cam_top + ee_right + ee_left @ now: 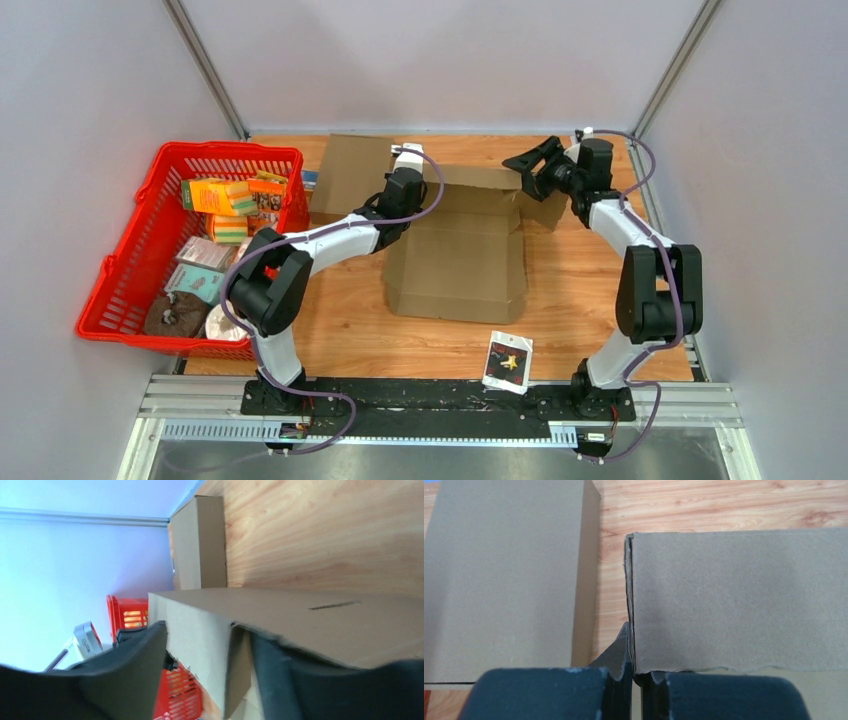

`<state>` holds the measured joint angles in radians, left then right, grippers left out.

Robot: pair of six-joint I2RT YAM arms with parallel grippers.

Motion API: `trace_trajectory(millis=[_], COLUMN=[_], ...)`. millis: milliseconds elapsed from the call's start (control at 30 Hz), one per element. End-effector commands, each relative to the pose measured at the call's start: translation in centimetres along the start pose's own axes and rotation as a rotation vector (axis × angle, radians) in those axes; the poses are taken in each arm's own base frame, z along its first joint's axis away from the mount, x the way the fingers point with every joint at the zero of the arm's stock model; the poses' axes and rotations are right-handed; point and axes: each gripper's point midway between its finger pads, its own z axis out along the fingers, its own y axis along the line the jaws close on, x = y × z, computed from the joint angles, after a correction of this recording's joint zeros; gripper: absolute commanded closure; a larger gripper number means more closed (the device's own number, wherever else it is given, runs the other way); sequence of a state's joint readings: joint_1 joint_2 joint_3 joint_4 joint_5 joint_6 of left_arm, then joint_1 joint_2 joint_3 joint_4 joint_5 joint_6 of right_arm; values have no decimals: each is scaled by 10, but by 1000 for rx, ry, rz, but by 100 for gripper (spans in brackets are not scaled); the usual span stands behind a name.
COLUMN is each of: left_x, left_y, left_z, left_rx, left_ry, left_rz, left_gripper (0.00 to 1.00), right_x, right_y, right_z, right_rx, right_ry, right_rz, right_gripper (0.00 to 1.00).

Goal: Fold the paper box

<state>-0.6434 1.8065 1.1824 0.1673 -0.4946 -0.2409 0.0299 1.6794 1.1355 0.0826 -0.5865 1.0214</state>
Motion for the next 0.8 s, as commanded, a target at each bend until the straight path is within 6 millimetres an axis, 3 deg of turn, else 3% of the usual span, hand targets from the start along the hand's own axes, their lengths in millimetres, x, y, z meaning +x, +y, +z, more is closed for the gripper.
trace_trajectory(millis=[0, 33, 167, 233, 267, 300, 400, 533, 767], left_x=[0, 0, -1, -3, -3, -2, 0, 2, 1], left_y=[5, 6, 5, 6, 5, 5, 5, 6, 4], left_z=[-10, -10, -10, -10, -9, -9, -10, -10, -9], left_rx=[-1, -5, -6, -8, -5, -7, -4, -8, 1], left_ry=[12, 10, 6, 0, 2, 5, 10, 11, 9], left_rz=[10, 9, -2, -2, -1, 1, 0, 4, -3], left_gripper=[100, 100, 100, 100, 100, 100, 100, 100, 100], right_x=[-22, -19, 12, 38, 47, 54, 46, 25, 14], right_y=[-2, -1, -41, -50, -67, -71, -88, -103, -121], right_z=[-31, -52, -88, -83, -79, -73, -56, -35, -9], right_rx=[68, 113, 325, 333, 358, 378, 446, 593, 655], right_ry=[-98, -139, -263, -240, -239, -246, -295, -320, -335], right_rz=[-222, -308, -558, -590, -588, -596, -573, -585, -541], right_gripper=[17, 14, 10, 18, 24, 46, 84, 99, 100])
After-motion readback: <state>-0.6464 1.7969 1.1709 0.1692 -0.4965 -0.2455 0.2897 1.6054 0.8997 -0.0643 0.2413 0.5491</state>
